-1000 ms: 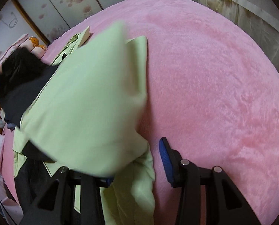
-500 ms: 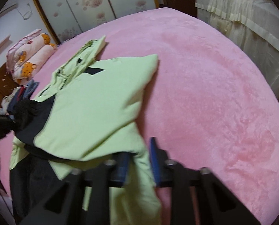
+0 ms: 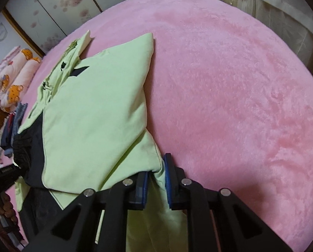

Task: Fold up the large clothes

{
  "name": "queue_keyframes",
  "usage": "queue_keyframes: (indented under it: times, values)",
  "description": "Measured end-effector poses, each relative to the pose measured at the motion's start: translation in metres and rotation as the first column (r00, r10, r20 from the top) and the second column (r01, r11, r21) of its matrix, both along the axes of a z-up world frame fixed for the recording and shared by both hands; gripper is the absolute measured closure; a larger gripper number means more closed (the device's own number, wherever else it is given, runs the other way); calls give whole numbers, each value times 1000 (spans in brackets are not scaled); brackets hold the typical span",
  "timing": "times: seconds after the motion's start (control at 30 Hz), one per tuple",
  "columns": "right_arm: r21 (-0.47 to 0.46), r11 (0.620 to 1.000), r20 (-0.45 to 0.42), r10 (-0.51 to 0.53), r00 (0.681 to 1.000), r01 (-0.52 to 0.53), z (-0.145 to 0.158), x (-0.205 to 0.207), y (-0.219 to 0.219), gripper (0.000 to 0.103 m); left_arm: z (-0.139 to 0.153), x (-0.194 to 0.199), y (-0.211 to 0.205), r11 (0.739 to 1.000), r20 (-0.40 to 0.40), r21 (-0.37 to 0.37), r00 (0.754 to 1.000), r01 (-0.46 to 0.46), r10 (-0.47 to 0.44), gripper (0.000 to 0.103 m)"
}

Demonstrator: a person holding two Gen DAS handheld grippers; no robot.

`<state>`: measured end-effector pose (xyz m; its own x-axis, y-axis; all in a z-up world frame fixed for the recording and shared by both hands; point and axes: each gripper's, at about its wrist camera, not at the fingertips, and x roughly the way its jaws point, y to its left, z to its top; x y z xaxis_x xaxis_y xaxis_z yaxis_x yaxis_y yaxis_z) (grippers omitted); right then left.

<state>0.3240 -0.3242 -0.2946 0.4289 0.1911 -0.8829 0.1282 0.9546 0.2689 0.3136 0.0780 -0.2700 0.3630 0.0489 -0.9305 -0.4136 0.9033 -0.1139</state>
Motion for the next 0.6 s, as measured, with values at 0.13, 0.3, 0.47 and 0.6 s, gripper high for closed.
queue_keyframes:
  times: [0.13,0.3,0.47,0.6]
  values:
    - [-66,997,-21,24,999,-26,7,-2,8,84,8,3,16,999,-59,27,998,-28,30,74]
    - [-137,991,17,2,1000,0,37,-18,12,83,46,-18,30,991,-18,122,998,-57,60,48]
    - [-207,978,83,15,996,2,68,-39,28,83,77,-38,12,995,32,88,998,53,-56,48]
    - [-108,992,131,73,989,-59,84,-45,49,83,77,-31,-32,975,33,19,974,222,-222,60]
